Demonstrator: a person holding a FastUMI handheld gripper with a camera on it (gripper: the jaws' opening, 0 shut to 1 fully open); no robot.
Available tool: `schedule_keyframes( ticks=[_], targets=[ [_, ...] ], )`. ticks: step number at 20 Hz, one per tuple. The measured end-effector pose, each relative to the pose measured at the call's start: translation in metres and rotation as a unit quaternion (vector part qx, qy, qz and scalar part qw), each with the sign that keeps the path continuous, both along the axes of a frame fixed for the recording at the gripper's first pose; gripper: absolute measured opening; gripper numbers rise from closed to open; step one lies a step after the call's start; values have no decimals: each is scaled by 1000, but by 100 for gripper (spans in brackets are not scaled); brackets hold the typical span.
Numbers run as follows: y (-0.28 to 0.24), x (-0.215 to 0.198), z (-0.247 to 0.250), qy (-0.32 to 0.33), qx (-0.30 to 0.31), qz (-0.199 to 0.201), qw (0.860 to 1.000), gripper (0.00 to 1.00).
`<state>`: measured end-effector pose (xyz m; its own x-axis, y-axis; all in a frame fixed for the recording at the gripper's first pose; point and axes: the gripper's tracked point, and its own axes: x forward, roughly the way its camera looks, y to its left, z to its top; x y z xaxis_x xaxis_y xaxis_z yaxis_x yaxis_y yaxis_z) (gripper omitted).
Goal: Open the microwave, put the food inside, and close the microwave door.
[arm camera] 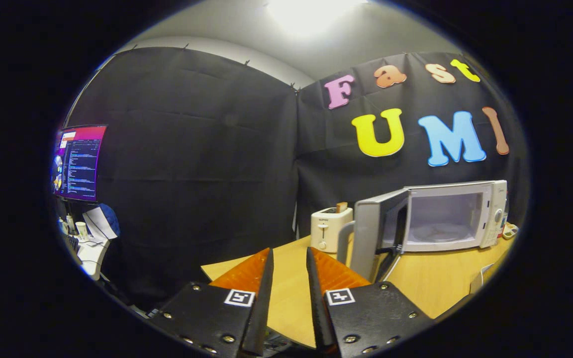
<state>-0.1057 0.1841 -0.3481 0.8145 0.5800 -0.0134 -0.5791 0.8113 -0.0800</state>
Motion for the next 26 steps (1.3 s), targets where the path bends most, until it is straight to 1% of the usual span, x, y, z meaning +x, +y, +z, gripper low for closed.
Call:
schedule_keyframes(
  ticks=[1,2,5,6,8,10,12,13,14,16,18,19,22,26],
  targets=[
    [-20,2,-2,3,-2,-19,1000,47],
    [-41,4,-5,3,-10,-40,999,47],
    [-114,6,-13,-16,-39,-112,993,82],
    [-139,6,-17,-20,-48,-138,989,84],
    [-188,4,-22,-21,-59,-187,980,85],
    [-244,2,-23,-9,-40,-248,968,86],
    [-297,2,-20,14,18,-306,952,86],
    [-317,4,-20,28,55,-329,942,86],
    [-334,8,-24,43,86,-344,934,87],
    [-363,12,-36,69,124,-373,917,87],
    [-381,14,-45,85,153,-384,907,87],
    [-385,18,-47,93,172,-382,903,87],
    [-379,31,-51,115,221,-352,902,87],
    [-385,53,-56,119,225,-351,901,87]
  ],
)
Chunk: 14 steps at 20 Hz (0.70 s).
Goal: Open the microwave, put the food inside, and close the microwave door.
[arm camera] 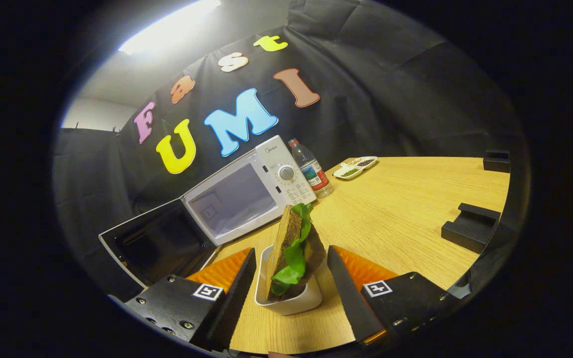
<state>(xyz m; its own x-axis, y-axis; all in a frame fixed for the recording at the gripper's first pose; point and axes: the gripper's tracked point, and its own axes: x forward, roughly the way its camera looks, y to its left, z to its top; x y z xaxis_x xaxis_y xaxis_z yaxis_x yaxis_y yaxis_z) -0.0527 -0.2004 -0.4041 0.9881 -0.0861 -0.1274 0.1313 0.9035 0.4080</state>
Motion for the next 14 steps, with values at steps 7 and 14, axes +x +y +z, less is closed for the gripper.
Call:
schedule_keyframes(
  ticks=[7,14],
  targets=[
    [-4,16,1,5,-7,-11,1000,46],
    [11,5,26,-9,-38,-2,999,33]
  ],
)
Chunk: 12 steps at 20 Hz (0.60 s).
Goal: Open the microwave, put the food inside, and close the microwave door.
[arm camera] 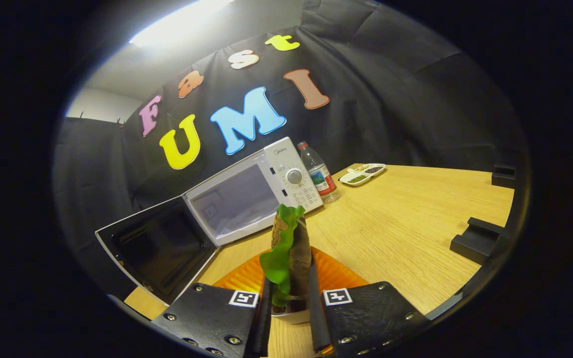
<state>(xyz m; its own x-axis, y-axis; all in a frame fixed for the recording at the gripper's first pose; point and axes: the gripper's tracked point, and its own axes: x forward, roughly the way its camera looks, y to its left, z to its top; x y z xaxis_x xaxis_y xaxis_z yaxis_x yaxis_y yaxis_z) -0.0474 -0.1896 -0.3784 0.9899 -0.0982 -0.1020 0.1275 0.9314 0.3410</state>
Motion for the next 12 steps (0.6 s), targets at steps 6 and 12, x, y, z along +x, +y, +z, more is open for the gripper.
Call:
schedule_keyframes(
  ticks=[6,12],
  targets=[
    [23,-1,27,-13,-4,15,1000,33],
    [68,30,67,-33,-14,50,998,33]
  ],
)
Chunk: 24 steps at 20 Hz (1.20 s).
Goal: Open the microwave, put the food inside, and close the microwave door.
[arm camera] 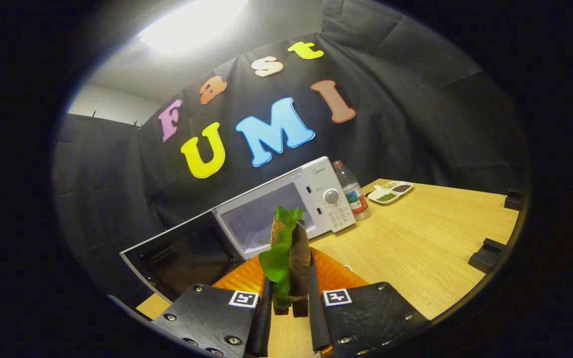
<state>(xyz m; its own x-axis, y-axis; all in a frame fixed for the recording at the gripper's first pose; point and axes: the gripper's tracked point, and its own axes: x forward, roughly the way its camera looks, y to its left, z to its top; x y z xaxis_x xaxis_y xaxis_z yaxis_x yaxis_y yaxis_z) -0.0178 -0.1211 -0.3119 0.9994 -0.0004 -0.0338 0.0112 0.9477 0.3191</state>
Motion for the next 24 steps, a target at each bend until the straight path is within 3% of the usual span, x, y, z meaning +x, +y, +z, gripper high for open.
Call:
schedule_keyframes(
  ticks=[6,15,20,24],
  targets=[
    [42,75,22,0,-15,42,999,33],
    [57,207,8,37,-60,15,997,33],
    [56,268,-18,81,-47,10,996,33],
    [56,310,-18,74,-58,11,996,33]
  ],
)
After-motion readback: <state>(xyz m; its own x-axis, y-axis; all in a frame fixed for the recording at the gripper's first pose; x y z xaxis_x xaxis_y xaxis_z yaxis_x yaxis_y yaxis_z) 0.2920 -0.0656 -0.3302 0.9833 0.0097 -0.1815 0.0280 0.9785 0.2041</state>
